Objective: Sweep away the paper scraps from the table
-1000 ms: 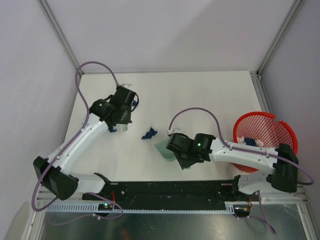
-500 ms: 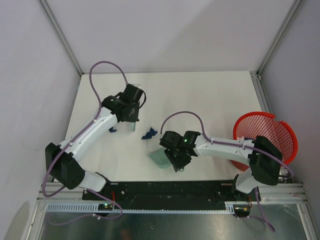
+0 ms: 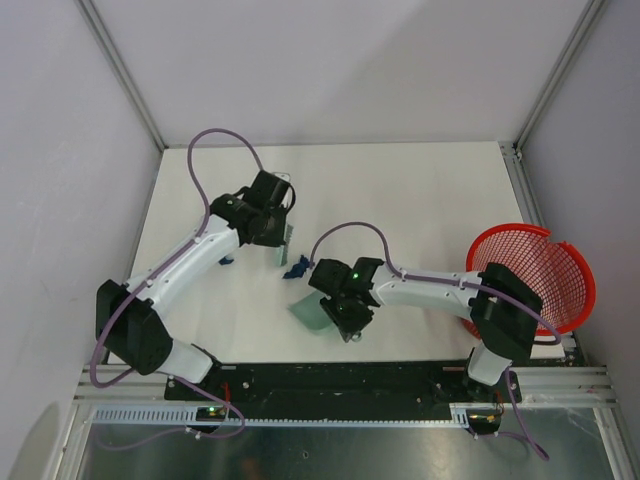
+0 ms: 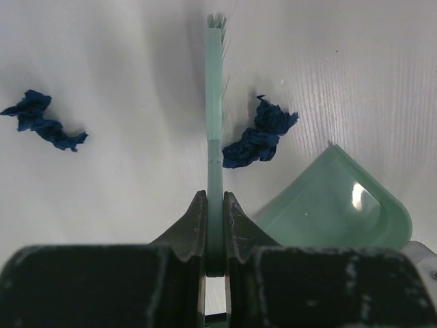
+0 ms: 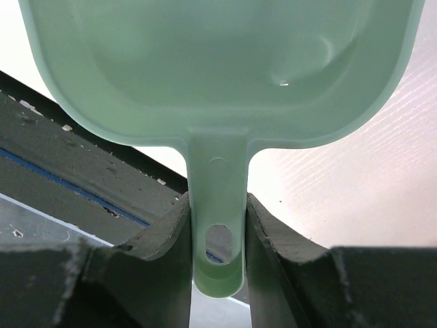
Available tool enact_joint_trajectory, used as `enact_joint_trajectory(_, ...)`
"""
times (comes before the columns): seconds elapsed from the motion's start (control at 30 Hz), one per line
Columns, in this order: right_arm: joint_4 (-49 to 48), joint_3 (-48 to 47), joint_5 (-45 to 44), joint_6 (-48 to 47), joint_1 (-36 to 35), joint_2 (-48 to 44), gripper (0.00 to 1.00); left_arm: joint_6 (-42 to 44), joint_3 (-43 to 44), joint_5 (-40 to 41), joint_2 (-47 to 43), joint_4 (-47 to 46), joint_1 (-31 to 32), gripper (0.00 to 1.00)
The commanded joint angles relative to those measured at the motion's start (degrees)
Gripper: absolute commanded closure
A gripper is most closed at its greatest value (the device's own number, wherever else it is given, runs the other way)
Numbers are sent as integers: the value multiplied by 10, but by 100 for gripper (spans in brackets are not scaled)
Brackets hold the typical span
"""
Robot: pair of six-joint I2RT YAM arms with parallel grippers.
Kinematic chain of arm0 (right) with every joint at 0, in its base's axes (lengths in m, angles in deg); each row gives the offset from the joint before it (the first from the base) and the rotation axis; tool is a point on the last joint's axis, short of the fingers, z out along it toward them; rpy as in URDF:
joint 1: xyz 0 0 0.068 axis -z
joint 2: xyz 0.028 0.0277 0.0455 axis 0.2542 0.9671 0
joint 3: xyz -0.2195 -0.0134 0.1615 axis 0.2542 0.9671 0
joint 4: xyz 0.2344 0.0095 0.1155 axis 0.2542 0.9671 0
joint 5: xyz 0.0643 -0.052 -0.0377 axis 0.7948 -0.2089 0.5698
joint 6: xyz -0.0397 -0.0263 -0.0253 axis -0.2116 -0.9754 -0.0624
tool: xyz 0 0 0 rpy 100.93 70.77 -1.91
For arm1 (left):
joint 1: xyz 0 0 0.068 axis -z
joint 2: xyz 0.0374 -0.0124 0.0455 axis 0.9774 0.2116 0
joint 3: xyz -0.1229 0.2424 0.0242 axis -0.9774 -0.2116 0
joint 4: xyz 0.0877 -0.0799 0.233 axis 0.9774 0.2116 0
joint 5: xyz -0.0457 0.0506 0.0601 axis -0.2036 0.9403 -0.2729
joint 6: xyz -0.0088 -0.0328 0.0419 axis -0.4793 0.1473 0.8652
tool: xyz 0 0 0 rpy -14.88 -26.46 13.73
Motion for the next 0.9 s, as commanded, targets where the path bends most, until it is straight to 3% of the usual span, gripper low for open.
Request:
enact_joint_trajectory(0.0, -4, -29, -4, -17, 10, 7, 100, -13, -19, -39, -7, -36, 1, 100)
enact_joint_trajectory(0.87, -16, -39, -40, -28, 36, 15, 100, -29, -99, -117, -80, -73, 48, 100)
